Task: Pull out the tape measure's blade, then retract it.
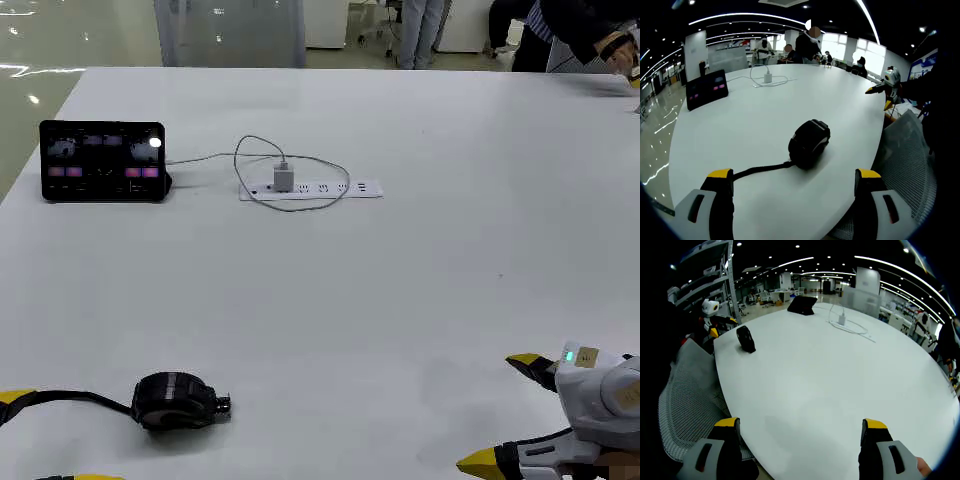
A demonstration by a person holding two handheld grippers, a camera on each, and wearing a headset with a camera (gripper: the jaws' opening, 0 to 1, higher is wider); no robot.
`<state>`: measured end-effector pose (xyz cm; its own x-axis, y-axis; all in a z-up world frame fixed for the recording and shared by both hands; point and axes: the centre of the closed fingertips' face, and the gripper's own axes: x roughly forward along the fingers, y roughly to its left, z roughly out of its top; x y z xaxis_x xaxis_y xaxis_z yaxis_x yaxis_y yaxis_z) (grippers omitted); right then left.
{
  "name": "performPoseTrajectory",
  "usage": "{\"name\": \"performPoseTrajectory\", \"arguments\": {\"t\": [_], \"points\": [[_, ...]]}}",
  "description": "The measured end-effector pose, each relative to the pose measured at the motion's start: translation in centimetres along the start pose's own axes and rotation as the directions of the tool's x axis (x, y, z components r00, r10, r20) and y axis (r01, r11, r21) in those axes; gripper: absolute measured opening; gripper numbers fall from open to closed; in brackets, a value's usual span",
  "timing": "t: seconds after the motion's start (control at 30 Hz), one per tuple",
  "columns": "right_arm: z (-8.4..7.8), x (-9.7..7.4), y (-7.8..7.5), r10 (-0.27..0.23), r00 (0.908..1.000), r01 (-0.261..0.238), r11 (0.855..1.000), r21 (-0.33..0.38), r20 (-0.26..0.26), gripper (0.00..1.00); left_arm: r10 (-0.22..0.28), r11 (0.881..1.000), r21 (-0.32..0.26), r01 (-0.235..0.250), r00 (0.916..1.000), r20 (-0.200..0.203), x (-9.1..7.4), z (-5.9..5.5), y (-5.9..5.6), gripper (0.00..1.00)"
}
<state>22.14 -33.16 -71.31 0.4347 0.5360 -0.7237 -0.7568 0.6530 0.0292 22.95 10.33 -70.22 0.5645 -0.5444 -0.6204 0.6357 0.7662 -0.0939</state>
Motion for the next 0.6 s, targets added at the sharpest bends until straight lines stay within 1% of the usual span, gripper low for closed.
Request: {"name": "performPoseTrajectory", "arguments": {"t": [0.07, 0.17, 0.23, 0.47, 0.6], "points": [[-0.03, -0.06, -0.06, 0.0, 1.0, 0.0, 1.0, 0.0, -0.001, 1.0, -0.006, 1.0, -0.007, 0.006, 1.0, 0.003, 0.05, 0.11, -0.17, 0.99], [-0.09, -0.13, -0.18, -0.001, 1.0, 0.001, 1.0, 0.002, -0.003, 1.0, -0.006, 1.0, 0.002, 0.006, 1.0, 0.003, 0.11, 0.15, -0.16, 0.99], [-0.18, -0.12, -0.33, -0.002, 1.0, 0.002, 1.0, 0.003, -0.003, 1.0, -0.01, 1.0, -0.002, 0.01, 0.9999, 0.003, 0.14, 0.16, -0.2, 0.99], [-0.41, -0.05, -0.17, -0.004, 1.0, 0.004, 1.0, 0.009, -0.007, 1.0, -0.011, 1.0, -0.005, 0.011, 0.9999, 0.002, 0.17, 0.07, -0.1, 0.98], [-0.54, 0.05, -0.22, 0.001, 1.0, -0.001, 1.0, 0.021, -0.008, 1.0, -0.022, 1.0, -0.006, 0.022, 0.9998, -0.003, 0.18, 0.06, -0.21, 0.97]]}}
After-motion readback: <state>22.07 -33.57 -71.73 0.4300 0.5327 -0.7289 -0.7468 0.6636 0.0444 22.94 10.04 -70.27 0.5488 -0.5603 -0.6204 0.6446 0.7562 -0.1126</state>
